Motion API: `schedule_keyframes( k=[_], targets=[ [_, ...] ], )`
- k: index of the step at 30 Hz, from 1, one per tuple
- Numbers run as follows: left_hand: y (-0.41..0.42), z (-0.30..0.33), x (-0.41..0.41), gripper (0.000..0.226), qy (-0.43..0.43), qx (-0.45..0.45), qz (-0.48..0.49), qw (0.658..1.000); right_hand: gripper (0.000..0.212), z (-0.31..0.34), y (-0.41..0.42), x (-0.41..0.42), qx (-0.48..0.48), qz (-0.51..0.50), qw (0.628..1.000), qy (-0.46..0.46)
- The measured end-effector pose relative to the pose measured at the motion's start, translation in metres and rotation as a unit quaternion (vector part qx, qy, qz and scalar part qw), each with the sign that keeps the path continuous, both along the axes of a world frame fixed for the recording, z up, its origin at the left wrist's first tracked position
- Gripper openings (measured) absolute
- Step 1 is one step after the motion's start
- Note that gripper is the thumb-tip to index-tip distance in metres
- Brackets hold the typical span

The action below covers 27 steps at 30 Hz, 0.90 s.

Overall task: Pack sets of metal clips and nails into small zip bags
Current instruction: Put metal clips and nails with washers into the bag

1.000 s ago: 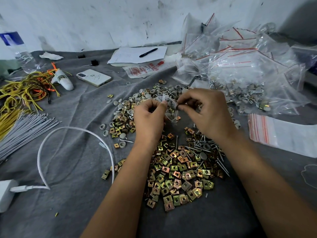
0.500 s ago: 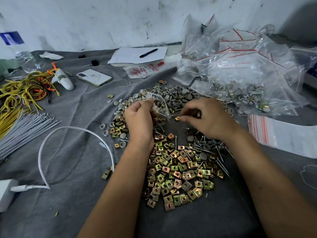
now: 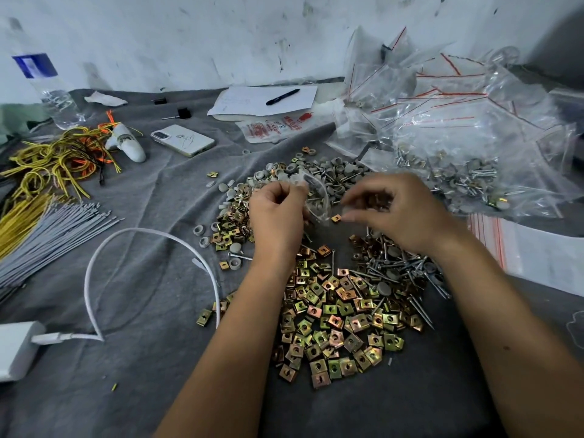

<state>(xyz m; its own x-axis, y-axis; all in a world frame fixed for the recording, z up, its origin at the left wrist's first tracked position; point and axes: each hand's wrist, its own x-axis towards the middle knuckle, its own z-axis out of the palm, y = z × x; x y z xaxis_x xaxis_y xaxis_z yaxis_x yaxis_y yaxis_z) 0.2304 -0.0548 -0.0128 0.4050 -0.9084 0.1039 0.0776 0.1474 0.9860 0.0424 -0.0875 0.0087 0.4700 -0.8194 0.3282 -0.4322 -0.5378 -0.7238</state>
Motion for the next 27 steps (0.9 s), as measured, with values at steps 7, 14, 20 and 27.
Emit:
schedule_keyframes(
  k=[7, 14, 20, 27],
  targets=[
    [0.0, -0.002, -0.008, 0.03, -0.077, -0.022, -0.035, 0.996, 0.033, -0.005, 0.005, 0.02, -0.169, -0.043, 0.985, -0.012],
    [-0.003, -0.004, -0.003, 0.039, -0.005, 0.001, -0.015, 1.0, 0.013, -0.002, 0.0, 0.005, -0.113, -0.054, 0.992, 0.002],
    [-0.004, -0.005, 0.0, 0.04, 0.03, 0.01, 0.003, 1.0, 0.023, -0.009, -0.009, -0.005, 0.047, 0.014, 0.972, 0.229],
    [-0.005, -0.006, 0.0, 0.038, 0.032, 0.009, 0.002, 0.999, 0.022, -0.013, -0.007, 0.003, 0.019, -0.009, 0.993, 0.113]
  ],
)
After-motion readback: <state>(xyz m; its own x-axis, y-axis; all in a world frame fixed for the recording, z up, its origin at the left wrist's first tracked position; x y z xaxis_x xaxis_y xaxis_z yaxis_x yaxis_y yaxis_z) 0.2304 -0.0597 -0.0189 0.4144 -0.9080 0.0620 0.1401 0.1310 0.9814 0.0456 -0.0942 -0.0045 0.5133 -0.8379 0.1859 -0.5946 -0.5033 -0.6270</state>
